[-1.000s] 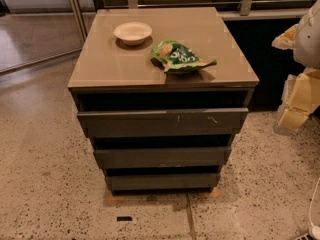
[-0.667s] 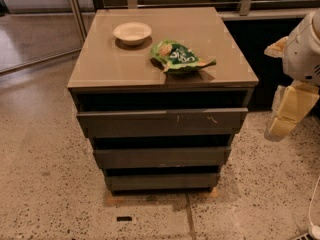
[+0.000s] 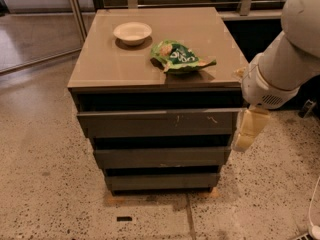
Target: Open top drawer
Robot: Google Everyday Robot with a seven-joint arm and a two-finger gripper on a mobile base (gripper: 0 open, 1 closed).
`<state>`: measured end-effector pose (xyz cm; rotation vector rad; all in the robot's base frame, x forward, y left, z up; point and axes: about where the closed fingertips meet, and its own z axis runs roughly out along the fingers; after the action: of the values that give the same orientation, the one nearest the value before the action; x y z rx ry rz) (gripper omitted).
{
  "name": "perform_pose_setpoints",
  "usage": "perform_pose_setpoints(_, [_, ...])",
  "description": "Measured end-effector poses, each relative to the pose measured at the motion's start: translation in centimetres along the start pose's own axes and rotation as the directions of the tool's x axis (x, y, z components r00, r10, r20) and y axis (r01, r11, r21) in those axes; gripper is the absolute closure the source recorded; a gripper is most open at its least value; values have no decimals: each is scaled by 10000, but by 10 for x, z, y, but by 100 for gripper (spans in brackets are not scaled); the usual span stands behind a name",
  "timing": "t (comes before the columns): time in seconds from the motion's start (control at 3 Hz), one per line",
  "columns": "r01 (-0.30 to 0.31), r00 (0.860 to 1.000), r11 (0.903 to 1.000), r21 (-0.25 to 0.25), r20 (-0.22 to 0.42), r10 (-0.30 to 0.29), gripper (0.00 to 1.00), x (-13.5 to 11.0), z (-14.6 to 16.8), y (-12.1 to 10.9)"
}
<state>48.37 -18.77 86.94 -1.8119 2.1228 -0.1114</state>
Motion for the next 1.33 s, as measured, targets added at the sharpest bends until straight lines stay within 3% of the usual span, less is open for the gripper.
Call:
perform_pose_setpoints(0.33, [330, 9995, 9990, -293, 13, -330, 0, -4, 51, -4])
perform_pose_setpoints(0.67, [240, 9995, 9986, -466, 214, -231, 0, -2, 101, -14])
perform_pose_setpoints(1.33, [420, 9991, 9989, -213, 120, -417, 0, 2, 105, -13])
